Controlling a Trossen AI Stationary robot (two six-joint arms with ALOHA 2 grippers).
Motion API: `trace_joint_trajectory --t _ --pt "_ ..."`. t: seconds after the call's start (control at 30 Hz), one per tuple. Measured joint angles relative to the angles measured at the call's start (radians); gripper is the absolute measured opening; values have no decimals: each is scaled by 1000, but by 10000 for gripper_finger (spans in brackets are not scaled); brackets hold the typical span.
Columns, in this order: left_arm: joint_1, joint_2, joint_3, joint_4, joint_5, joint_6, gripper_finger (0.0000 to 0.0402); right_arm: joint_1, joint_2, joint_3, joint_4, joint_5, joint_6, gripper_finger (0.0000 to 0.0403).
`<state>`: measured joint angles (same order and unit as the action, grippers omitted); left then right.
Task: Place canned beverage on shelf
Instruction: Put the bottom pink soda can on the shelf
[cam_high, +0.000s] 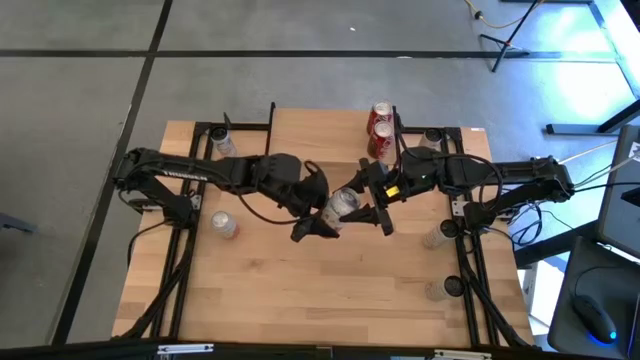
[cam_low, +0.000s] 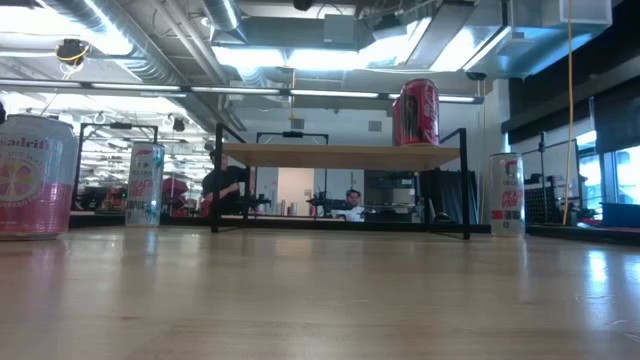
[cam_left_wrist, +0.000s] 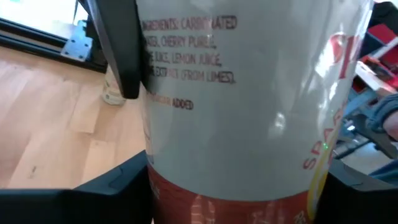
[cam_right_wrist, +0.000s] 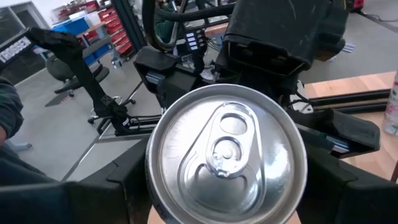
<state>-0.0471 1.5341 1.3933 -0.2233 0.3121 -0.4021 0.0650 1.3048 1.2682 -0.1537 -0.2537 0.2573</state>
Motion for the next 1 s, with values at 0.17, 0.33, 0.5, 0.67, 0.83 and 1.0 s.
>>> trace_joint_trajectory --t 0.17,0.33,0.5,0.67,0.83,1.0 --pt "19 -2 0 4 20 -24 328 -1 1 0 -10 -32 -10 268" --pt "19 -4 0 54 35 -40 344 1 2 0 -29 -68 -32 268" --pt "11 -4 0 70 46 -48 346 0 2 0 20 -98 -60 268" --pt "4 -3 0 71 26 -49 347 0 2 0 30 -106 -72 268" --pt "4 -3 0 70 15 -43 340 0 2 -1 46 -73 -82 268" --pt "20 -2 0 122 75 -59 310 0 1 -1 55 -61 -81 268"
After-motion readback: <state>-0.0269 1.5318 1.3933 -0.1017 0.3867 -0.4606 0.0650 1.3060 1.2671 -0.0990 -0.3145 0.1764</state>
